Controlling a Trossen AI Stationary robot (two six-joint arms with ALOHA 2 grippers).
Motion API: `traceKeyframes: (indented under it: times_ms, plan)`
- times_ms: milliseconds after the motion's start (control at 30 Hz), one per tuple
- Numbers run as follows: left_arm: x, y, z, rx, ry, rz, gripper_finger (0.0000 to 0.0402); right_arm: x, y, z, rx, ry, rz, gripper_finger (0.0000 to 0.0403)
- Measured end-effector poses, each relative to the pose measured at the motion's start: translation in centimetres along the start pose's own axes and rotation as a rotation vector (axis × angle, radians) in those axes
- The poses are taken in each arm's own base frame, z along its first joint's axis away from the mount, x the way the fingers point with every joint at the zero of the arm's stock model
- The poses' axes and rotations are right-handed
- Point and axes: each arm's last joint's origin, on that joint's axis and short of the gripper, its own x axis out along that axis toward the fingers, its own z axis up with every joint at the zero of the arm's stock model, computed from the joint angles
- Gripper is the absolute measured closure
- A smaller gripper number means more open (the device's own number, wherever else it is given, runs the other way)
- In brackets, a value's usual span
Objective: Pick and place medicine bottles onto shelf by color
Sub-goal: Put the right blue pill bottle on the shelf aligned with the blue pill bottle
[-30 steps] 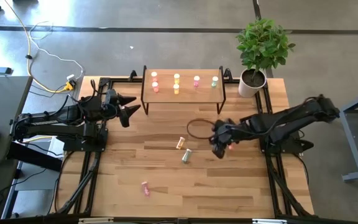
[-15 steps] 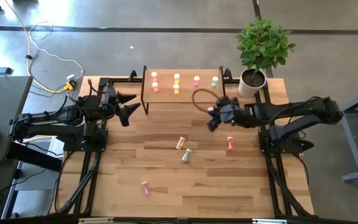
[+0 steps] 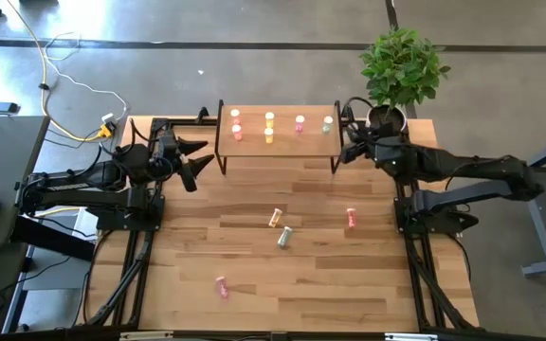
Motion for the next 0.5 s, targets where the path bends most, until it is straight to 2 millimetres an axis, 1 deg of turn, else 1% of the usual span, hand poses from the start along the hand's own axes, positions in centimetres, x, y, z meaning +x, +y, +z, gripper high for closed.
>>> traceKeyframes:
  times_ms: [33, 100, 200, 267, 333, 500]
  plan:
    - [0.0, 0.0, 0.0, 0.001, 0.0, 0.001, 0.0163, 0.4, -0.2, -0.8, 0.035, -0.028, 0.008, 0.0295]
    - [0.0, 0.0, 0.0, 0.014, 0.0, 0.002, 0.0163, 1.2, -0.2, -2.2, 0.097, -0.095, 0.084, 0.0295]
    - [0.0, 0.0, 0.0, 0.024, 0.0, 0.002, 0.0163, 2.1, -0.3, -3.7, 0.116, -0.188, 0.222, 0.0295]
    - [0.0, 0.0, 0.0, 0.024, -0.001, 0.008, 0.0163, 2.6, -0.6, -4.8, 0.105, -0.212, 0.241, 0.0295]
    - [0.0, 0.0, 0.0, 0.022, -0.002, 0.009, 0.0163, 3.1, -0.8, -5.6, 0.068, -0.199, 0.252, 0.0295]
    - [0.0, 0.0, 0.0, 0.017, -0.001, 0.01, 0.0163, 4.0, -0.3, -6.3, -0.068, -0.147, 0.304, 0.0295]
